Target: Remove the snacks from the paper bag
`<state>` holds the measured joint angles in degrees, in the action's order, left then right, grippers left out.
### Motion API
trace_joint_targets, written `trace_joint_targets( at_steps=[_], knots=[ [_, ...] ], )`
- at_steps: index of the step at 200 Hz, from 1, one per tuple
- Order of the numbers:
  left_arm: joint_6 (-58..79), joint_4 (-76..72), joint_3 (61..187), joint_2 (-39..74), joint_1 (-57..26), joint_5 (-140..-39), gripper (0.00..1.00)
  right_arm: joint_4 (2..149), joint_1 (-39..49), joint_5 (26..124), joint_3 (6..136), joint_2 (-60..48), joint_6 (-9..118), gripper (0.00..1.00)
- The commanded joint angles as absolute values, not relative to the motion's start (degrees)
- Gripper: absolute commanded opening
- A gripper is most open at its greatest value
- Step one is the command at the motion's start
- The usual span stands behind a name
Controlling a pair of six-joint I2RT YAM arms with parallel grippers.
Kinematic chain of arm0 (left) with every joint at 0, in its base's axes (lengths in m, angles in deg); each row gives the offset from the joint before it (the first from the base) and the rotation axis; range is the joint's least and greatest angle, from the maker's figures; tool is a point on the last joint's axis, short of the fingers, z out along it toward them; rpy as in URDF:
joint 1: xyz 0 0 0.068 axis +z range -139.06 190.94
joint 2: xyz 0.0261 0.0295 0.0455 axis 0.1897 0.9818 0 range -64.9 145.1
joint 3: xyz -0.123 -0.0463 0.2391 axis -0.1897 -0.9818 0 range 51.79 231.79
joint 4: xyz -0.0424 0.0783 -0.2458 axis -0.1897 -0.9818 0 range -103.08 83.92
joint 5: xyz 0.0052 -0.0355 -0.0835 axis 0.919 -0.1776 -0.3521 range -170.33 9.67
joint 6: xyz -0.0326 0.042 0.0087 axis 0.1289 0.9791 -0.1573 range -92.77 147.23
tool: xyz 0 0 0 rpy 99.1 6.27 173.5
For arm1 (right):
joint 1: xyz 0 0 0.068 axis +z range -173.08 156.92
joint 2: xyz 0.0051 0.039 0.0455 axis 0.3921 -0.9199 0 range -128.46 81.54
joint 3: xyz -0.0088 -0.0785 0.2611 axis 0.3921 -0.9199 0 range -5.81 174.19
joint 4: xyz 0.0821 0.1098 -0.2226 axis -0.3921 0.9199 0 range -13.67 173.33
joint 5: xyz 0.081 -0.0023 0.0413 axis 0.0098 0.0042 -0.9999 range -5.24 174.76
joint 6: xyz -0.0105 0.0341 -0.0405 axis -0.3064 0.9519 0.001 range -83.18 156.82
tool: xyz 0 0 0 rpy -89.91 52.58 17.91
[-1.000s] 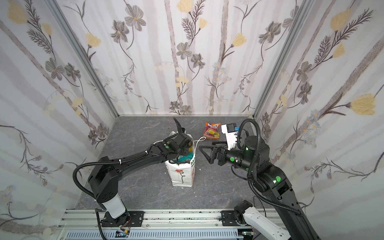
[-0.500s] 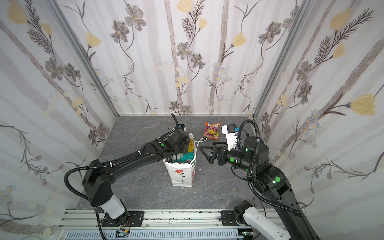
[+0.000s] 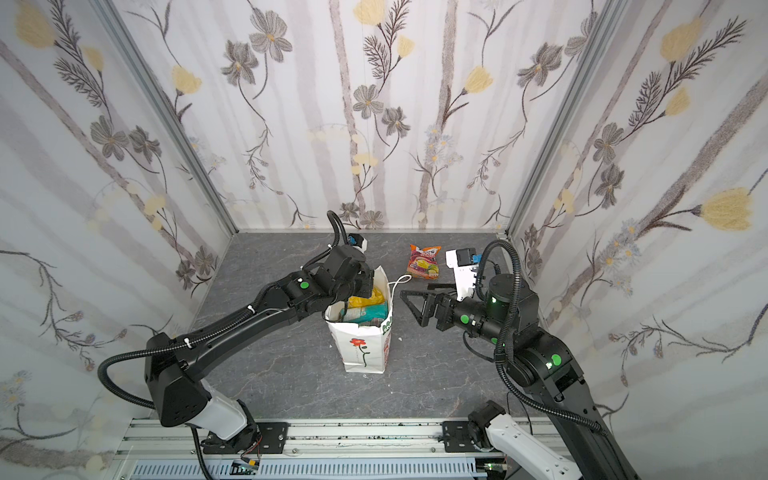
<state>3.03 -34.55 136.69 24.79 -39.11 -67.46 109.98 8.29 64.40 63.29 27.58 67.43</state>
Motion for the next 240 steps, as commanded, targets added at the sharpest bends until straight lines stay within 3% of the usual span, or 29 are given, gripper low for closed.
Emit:
trace_joint_targets(
  at_steps=[1,15,57,122,158,194,217,240],
  knots=[
    [3.7,-35.0,137.0,24.4,-38.9,-66.4,0.0,108.7,8.2,64.9,63.3,27.4,68.0,0.99],
    [3.4,-37.6,138.1,25.6,-38.9,-63.5,0.0,108.6,8.3,64.6,63.4,27.2,68.3,0.99],
    [1.3,-35.7,135.5,26.8,-39.5,-65.3,0.47,108.6,8.3,64.5,63.1,27.3,68.3,0.99],
    [-6.0,-37.0,137.6,33.2,-39.3,-63.5,0.62,108.8,8.3,64.5,62.9,27.5,68.1,0.99],
    [-9.0,-35.9,137.7,35.3,-39.3,-61.7,0.9,108.9,8.2,64.5,62.6,27.9,68.1,0.99],
    [-12.9,-35.4,137.0,38.4,-39.2,-58.9,0.88,108.9,8.3,64.1,62.6,27.8,68.1,0.99],
    [-13.9,-34.8,136.7,40.5,-39.1,-59.3,0.73,109.1,8.3,63.9,62.6,27.9,68.2,0.99],
    [-13.8,-33.6,135.5,40.9,-39.1,-59.5,0.49,109.4,8.3,64.2,62.3,28.5,68.2,0.99]
  ],
)
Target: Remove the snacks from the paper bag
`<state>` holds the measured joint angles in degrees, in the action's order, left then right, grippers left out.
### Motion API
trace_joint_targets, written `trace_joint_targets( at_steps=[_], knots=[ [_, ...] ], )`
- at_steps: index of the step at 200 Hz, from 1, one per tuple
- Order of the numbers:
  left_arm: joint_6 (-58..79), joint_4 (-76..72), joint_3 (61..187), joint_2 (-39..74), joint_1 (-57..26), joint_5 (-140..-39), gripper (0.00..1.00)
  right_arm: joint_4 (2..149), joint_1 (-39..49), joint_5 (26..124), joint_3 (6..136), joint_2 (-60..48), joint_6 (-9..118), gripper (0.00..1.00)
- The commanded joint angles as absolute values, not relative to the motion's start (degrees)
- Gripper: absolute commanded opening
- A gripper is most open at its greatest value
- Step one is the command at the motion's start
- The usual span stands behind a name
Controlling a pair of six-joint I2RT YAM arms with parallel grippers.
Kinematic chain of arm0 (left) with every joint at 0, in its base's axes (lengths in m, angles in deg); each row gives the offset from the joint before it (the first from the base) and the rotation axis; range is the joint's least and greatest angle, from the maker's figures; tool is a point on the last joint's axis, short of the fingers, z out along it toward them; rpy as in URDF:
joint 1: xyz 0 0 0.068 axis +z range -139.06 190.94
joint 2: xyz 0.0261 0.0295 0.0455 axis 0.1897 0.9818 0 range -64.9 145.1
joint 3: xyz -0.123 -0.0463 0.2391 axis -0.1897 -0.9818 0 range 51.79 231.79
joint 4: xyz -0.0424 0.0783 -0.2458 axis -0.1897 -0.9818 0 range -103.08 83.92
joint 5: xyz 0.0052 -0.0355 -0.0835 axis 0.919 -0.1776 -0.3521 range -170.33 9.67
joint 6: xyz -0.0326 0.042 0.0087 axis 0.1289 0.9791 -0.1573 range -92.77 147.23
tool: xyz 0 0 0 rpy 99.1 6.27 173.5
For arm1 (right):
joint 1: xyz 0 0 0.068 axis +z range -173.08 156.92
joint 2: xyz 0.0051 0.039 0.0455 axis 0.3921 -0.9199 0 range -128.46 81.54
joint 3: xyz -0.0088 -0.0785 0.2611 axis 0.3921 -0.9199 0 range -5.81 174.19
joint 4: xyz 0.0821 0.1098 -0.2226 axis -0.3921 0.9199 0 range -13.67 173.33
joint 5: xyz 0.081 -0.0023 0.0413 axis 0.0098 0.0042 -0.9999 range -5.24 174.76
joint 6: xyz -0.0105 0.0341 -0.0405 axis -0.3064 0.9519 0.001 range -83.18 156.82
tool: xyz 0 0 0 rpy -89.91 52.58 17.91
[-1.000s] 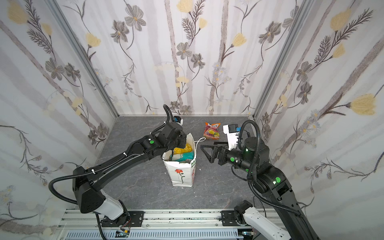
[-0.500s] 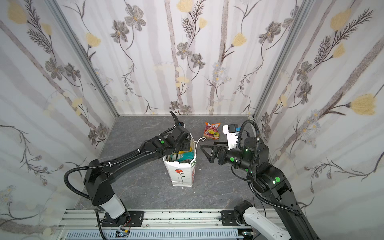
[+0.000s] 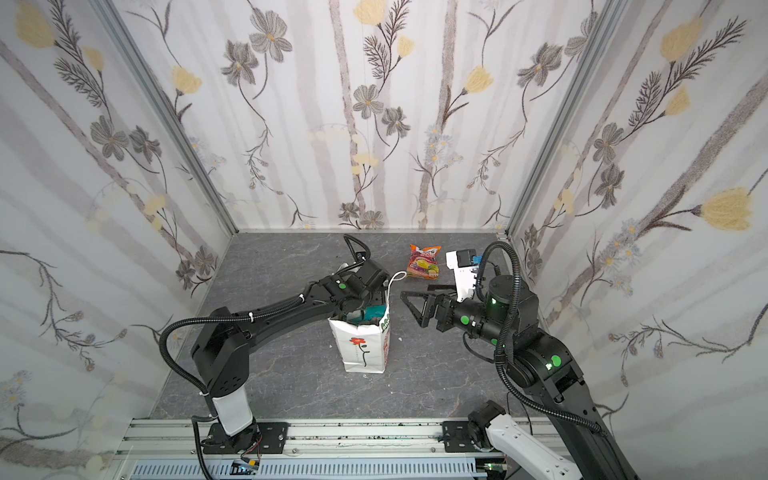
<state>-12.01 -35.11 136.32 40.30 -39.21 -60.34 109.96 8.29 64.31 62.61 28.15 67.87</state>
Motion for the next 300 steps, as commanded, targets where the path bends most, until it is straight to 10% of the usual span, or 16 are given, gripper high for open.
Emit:
trace_joint_targets(
  at_steps=[1,49,300],
  knots=[
    [-13.8,-33.5,135.5,40.9,-39.1,-59.6,0.48,109.4,8.3,64.2,62.3,28.5,68.1,0.99],
    [-12.5,-33.7,135.6,39.9,-39.0,-60.8,0.0,109.5,8.3,64.5,62.2,29.0,68.3,0.99],
    [-7.0,-40.1,141.8,20.5,-41.5,-66.9,0.0,106.1,8.3,67.7,63.3,28.6,69.2,0.99]
  ],
)
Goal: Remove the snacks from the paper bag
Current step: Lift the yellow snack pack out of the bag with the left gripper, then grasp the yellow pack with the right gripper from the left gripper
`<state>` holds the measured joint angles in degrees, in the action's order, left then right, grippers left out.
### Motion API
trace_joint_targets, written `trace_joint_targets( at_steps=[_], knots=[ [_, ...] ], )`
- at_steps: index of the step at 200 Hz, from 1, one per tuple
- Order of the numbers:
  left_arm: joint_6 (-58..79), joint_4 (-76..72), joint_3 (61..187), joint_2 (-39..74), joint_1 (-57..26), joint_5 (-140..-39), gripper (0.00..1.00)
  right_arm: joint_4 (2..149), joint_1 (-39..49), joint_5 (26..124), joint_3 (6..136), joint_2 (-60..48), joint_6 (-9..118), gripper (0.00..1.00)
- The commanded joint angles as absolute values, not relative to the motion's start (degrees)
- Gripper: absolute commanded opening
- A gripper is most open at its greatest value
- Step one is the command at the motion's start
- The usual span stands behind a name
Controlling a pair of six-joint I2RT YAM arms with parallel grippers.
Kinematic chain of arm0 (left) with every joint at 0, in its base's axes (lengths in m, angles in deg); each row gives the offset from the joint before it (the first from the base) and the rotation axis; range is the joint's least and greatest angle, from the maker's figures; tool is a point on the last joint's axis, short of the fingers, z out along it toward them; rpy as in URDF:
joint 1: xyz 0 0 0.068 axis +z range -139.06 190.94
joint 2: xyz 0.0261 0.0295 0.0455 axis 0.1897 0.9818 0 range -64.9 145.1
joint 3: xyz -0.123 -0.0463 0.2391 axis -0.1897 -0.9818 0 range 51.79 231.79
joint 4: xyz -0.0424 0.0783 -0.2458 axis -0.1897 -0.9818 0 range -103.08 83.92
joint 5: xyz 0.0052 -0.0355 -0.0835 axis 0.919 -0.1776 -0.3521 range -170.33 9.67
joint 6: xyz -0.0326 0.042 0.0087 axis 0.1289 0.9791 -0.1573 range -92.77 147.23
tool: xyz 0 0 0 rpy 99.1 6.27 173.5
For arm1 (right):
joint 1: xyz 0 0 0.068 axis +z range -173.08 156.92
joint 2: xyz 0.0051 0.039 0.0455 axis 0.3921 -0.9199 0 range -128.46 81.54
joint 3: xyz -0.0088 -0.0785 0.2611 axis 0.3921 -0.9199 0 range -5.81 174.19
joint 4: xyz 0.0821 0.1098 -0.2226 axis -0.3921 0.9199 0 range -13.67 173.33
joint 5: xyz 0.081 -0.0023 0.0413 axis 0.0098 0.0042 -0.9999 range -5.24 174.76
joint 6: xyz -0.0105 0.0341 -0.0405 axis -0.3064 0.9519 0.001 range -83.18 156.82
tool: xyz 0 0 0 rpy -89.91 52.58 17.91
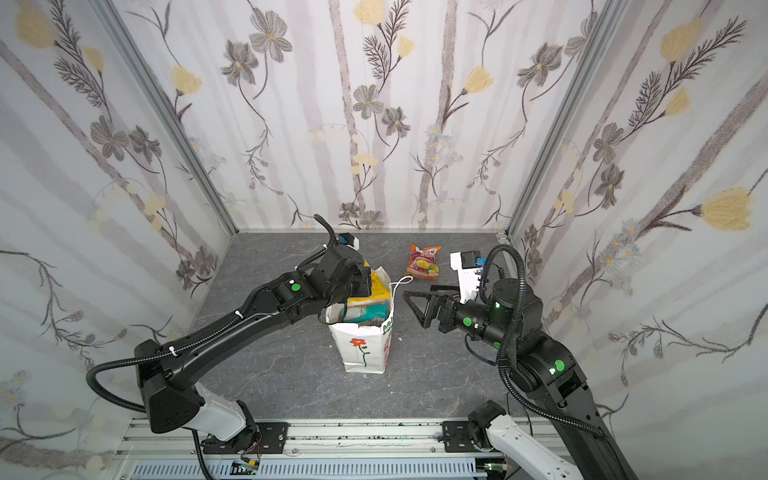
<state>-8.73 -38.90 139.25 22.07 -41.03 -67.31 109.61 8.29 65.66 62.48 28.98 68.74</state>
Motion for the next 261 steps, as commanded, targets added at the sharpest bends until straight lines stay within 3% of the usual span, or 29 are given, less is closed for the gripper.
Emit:
trace_joint_targets(
  at_steps=[1,98,168,245,261],
  knots=[
    [-7.0,-40.1,142.0,20.4,-41.6,-66.9,0.0,106.0,8.3,67.8,63.3,28.6,69.2,0.99],
    [-2.8,-48.6,162.3,18.7,-43.1,-71.9,0.0,82.8,8.3,60.8,62.5,25.3,58.1,0.98],
    [-1.5,-52.7,172.4,21.2,-45.9,-76.5,0.0,71.4,8.3,52.4,62.9,16.7,48.5,0.93],
    [-1.6,-52.9,174.5,22.1,-46.9,-75.9,0.0,67.1,8.3,46.6,63.1,12.1,52.9,0.55],
    [-1.8,-52.8,175.4,22.5,-46.9,-75.9,0.0,67.2,8.5,47.0,63.1,12.3,53.7,0.43]
  ],
)
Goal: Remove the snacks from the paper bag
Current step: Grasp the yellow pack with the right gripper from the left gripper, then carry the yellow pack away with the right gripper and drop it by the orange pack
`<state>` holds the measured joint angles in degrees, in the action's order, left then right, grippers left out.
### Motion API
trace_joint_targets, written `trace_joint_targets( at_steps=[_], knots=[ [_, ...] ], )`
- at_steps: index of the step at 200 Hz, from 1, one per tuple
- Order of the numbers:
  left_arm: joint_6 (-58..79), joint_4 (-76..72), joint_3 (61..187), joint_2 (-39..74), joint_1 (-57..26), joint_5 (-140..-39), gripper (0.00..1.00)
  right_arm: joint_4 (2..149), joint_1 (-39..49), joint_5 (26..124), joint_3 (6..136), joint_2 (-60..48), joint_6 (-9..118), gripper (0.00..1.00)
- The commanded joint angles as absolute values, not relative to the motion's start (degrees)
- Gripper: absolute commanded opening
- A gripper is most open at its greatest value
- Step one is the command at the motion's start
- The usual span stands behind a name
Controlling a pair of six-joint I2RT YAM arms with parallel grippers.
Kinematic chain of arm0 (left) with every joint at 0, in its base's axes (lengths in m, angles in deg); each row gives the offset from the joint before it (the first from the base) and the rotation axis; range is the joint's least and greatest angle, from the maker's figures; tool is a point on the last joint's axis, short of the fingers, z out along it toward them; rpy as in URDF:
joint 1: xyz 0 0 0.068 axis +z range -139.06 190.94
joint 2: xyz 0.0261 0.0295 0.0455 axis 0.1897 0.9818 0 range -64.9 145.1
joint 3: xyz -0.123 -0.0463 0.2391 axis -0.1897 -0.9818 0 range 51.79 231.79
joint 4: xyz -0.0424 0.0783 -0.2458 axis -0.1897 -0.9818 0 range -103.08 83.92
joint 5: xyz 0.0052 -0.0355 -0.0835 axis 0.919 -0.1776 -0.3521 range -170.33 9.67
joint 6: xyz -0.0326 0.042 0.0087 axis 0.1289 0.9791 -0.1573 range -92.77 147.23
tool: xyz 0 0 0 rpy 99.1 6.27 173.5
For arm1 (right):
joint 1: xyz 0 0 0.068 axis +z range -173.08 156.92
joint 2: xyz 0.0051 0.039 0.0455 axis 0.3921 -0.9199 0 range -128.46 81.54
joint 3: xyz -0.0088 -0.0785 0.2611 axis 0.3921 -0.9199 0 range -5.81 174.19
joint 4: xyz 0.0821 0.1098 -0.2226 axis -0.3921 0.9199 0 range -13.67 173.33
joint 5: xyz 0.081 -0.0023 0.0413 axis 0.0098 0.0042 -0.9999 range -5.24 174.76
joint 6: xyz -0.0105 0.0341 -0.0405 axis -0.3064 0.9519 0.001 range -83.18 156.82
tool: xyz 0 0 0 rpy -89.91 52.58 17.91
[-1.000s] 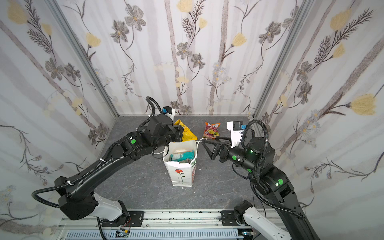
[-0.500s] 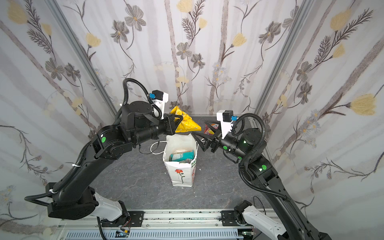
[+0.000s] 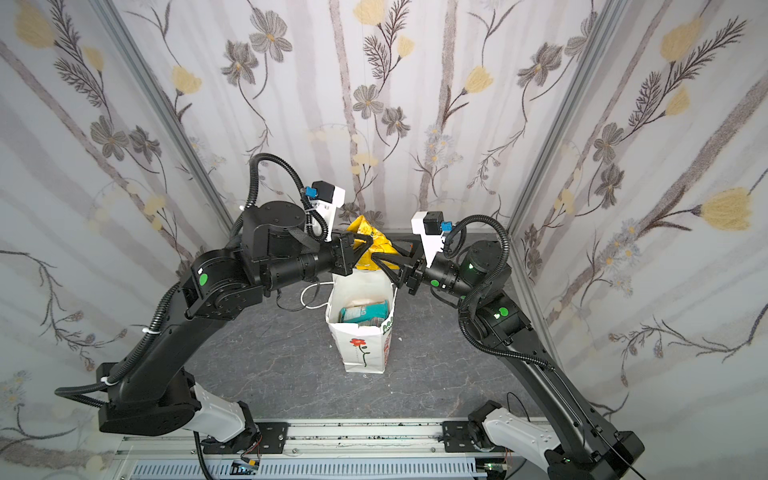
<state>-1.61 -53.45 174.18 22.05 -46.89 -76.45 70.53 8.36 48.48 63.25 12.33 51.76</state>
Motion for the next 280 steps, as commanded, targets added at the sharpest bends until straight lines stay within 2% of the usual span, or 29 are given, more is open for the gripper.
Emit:
trace_joint_targets(
  at_steps=[1,38,51,59,75,117,137,172,209,246,280],
  knots=[
    [-1.8,-52.8,175.4,22.5,-46.9,-75.9,0.0,67.2,8.5,47.1,63.1,12.2,53.7,0.42],
    [-1.4,-54.4,178.6,23.6,-46.9,-76.3,0.0,66.7,8.9,49.4,63.2,12.9,56.0,0.17],
    [-0.5,-54.3,179.0,23.4,-46.9,-76.7,0.03,66.2,9.2,50.3,63.2,13.1,57.2,0.1],
    [0.2,-53.8,179.1,23.1,-46.9,-76.9,0.06,65.8,9.5,51.2,63.2,13.2,58.1,0.0],
    [2.2,-52.5,178.7,22.5,-46.9,-77.1,0.15,65.7,9.9,52.0,63.4,13.6,59.8,0.0],
    [7.2,-46.0,171.2,17.4,-46.9,-75.8,0.54,67.0,10.4,54.9,63.6,15.6,62.4,0.0],
    [9.8,-42.8,167.3,14.6,-47.0,-75.2,0.65,69.1,10.3,57.5,64.8,16.1,62.9,0.0],
    [14.9,-42.1,164.4,11.8,-46.9,-75.7,0.77,72.6,9.4,59.1,68.8,14.1,64.5,0.0],
    [19.6,-37.6,155.7,5.0,-46.8,-75.4,0.94,73.7,4.4,55.7,71.3,11.0,69.8,0.0],
    [21.5,-41.5,153.3,3.0,-46.9,-75.7,1.0,73.6,-5.1,51.0,69.7,9.3,73.9,0.0],
    [22.6,-37.2,144.8,-1.1,-46.9,-76.8,1.0,73.2,-14.5,46.9,69.5,5.1,76.8,0.0]
  ],
)
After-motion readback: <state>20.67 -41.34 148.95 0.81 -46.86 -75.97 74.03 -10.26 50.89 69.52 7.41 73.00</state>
